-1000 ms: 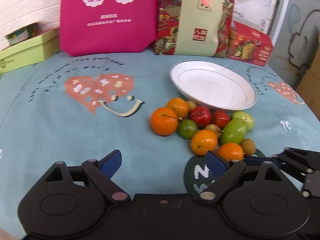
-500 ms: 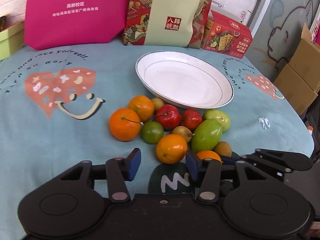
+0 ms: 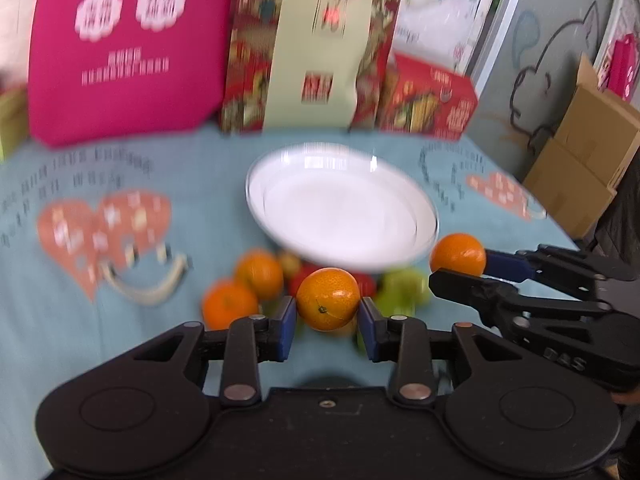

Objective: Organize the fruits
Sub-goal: 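Carry both oranges onto the white plate and open both tools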

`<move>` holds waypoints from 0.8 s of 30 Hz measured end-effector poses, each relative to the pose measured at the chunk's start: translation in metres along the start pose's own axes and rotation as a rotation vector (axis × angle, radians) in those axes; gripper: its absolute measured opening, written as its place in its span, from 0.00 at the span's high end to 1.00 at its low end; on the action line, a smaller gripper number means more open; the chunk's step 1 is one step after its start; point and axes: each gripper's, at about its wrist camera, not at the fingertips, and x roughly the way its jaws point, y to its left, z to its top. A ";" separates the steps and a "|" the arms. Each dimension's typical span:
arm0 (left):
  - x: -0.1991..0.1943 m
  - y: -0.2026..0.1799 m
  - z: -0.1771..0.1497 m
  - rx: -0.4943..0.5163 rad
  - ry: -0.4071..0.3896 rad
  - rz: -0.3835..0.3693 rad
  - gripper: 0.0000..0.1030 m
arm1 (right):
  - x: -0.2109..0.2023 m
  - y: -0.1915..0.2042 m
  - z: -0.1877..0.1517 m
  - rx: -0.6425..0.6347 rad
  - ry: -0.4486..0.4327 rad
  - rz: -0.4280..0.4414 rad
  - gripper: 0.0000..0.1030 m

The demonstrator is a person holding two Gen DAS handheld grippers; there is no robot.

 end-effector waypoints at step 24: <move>0.126 0.019 0.071 0.008 0.034 0.033 0.00 | 0.108 -0.064 0.015 0.035 0.103 -0.095 0.37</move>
